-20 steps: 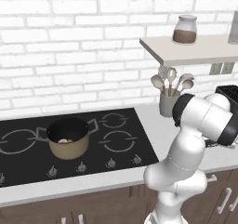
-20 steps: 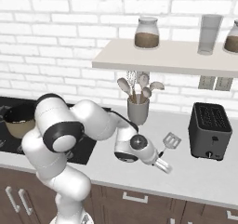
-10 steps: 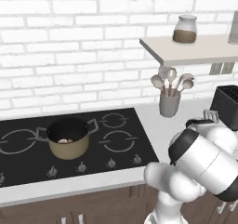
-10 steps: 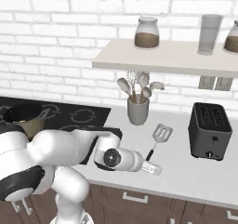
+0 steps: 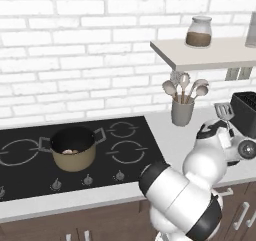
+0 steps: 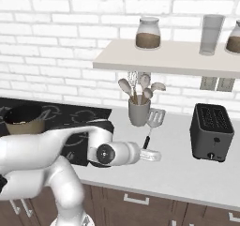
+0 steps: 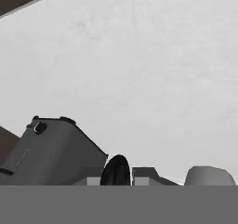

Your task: Put the garlic and sweet potato in the pot. Retrieve the spatula and lightly stir the vegetables in the pot.

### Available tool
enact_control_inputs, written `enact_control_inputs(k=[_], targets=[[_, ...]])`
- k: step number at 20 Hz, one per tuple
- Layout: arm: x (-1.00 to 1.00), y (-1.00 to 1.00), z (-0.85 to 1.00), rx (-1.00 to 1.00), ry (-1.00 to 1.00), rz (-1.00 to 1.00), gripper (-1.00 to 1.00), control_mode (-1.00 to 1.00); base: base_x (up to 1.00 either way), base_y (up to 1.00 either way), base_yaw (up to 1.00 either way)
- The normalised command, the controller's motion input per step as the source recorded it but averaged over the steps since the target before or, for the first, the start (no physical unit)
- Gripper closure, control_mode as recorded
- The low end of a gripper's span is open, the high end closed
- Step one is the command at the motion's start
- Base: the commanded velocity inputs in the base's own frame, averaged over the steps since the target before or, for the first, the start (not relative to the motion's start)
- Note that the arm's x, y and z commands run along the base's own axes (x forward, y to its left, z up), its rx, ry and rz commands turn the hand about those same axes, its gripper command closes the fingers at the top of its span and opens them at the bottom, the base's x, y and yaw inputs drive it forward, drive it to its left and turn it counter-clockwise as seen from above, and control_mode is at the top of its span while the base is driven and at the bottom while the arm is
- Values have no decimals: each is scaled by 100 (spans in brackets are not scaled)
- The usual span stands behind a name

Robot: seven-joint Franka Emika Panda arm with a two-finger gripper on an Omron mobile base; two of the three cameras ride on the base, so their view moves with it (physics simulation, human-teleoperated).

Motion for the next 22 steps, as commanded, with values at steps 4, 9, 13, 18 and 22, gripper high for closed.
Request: enact_control_inputs(k=[4, 9, 13, 18, 22], targets=[[-7, 13, 100, 0, 19, 8, 100, -100, 0, 0, 0], [-34, 8, 100, 4, 25, 2, 100, -100, 0, 0, 0], [-37, 13, 100, 2, 29, 6, 100, -100, 0, 0, 0], [-30, 43, 73, -23, 17, 30, 100, -100, 0, 0, 0], [-23, 58, 20, -52, 7, 45, 100, -100, 0, 0, 0]])
